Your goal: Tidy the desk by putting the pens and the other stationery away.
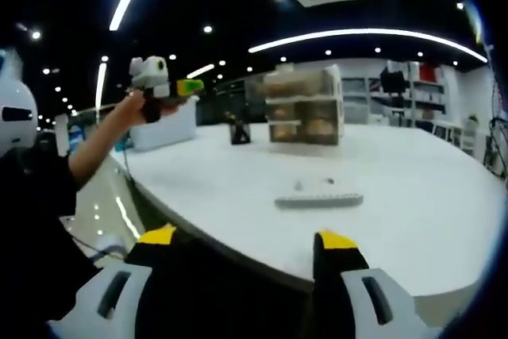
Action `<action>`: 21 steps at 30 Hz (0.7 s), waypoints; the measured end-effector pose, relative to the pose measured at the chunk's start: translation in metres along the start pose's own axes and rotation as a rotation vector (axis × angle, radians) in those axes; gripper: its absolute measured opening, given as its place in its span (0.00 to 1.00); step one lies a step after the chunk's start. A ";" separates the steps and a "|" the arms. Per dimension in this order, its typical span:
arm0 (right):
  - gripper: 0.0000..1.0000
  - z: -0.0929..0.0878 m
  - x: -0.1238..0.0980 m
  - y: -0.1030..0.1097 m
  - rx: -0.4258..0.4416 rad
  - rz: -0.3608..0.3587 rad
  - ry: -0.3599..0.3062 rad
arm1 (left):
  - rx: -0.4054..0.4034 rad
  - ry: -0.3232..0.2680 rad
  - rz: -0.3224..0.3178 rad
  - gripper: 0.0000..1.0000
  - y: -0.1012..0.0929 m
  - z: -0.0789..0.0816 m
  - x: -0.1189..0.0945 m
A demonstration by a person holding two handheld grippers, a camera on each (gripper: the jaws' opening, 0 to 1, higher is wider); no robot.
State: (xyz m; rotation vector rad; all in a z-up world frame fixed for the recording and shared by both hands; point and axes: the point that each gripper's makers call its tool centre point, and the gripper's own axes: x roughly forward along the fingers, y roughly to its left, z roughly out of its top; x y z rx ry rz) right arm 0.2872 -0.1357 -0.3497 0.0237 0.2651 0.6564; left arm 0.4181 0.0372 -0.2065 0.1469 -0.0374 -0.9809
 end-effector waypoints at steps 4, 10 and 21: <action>0.65 -0.001 0.000 0.001 -0.001 0.002 0.000 | -0.005 -0.013 0.022 0.67 -0.009 -0.019 -0.022; 0.65 -0.004 0.000 -0.001 0.002 0.000 0.004 | -0.027 -0.012 0.081 0.67 -0.011 -0.050 -0.056; 0.65 -0.004 0.000 -0.002 -0.003 -0.005 0.003 | -0.086 -0.017 0.214 0.67 -0.017 -0.090 -0.119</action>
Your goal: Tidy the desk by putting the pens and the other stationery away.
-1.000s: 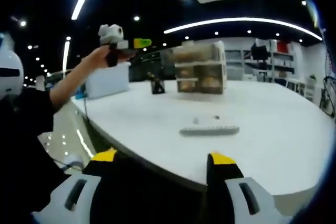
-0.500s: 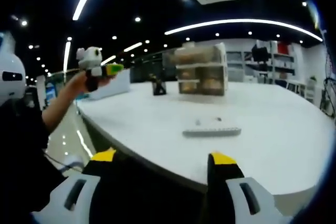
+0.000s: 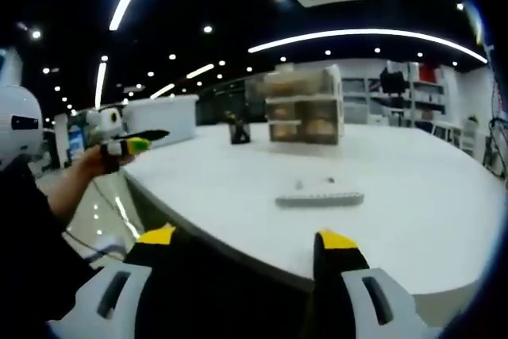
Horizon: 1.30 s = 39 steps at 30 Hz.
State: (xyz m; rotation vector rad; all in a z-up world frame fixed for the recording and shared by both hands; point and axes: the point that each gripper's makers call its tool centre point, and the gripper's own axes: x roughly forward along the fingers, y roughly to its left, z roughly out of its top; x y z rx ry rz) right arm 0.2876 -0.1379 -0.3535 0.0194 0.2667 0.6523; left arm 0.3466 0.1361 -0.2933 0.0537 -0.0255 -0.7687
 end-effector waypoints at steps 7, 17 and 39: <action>0.62 0.000 0.002 -0.001 0.005 0.000 0.004 | 0.063 0.039 0.032 0.67 -0.012 -0.017 -0.024; 0.58 0.008 0.007 0.003 -0.005 0.000 -0.010 | 0.138 0.065 0.018 0.68 -0.032 -0.020 -0.026; 0.46 0.014 0.034 -0.008 -0.110 -0.100 -0.011 | 0.111 0.064 0.009 0.66 -0.041 -0.033 -0.031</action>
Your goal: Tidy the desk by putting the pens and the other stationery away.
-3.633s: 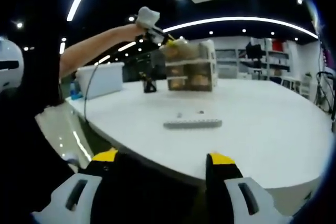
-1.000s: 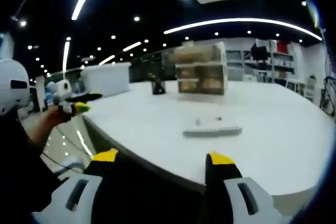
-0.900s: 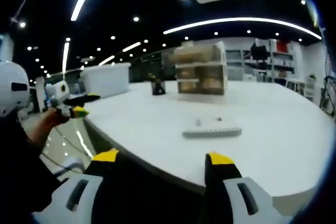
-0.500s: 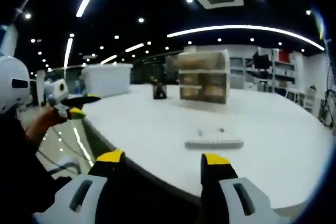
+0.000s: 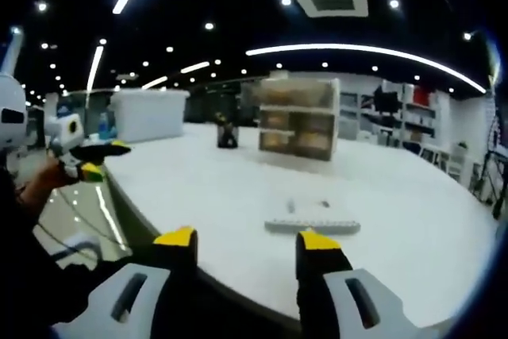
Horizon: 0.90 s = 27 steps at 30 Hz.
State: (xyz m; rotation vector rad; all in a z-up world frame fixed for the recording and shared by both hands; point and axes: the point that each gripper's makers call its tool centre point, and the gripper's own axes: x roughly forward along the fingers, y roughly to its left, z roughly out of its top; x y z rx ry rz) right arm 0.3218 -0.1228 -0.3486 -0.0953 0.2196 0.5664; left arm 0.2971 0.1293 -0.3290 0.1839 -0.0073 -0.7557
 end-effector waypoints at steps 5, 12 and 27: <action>0.44 -0.001 0.009 0.002 -0.009 -0.004 0.004 | -0.009 -0.005 0.008 0.66 0.002 0.000 -0.001; 0.37 -0.001 0.019 0.002 -0.039 -0.022 0.007 | -0.012 0.004 0.005 0.65 0.001 -0.003 0.000; 0.25 -0.008 0.034 -0.004 -0.100 -0.054 0.043 | -0.011 0.005 0.012 0.62 0.001 -0.004 -0.001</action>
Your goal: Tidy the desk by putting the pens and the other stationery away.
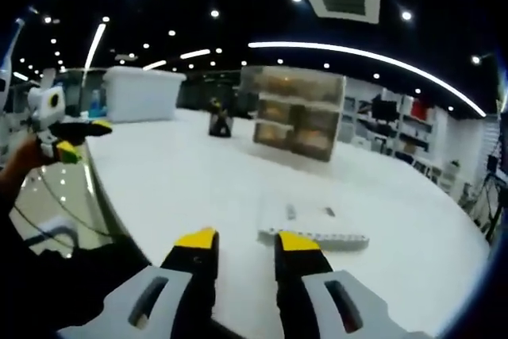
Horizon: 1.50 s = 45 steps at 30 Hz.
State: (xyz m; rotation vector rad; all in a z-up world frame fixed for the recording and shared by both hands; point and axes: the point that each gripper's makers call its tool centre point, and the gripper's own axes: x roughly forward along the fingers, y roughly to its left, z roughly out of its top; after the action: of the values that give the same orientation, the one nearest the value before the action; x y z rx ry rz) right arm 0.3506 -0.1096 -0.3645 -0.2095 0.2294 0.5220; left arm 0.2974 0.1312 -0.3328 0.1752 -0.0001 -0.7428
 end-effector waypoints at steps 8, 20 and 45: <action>0.21 -0.005 0.003 -0.001 0.007 -0.009 0.011 | -0.007 -0.003 -0.004 0.60 -0.001 -0.001 0.001; 0.11 -0.006 0.007 -0.013 0.036 -0.072 0.003 | -0.010 -0.008 -0.005 0.57 -0.003 0.000 0.002; 0.00 -0.005 0.009 -0.040 0.104 -0.188 -0.034 | -0.017 -0.013 0.001 0.55 0.000 0.000 0.003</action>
State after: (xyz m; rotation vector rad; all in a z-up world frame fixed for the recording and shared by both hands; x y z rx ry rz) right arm 0.3779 -0.1402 -0.3665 -0.1199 0.2012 0.3258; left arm 0.3002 0.1292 -0.3325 0.1537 -0.0064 -0.7423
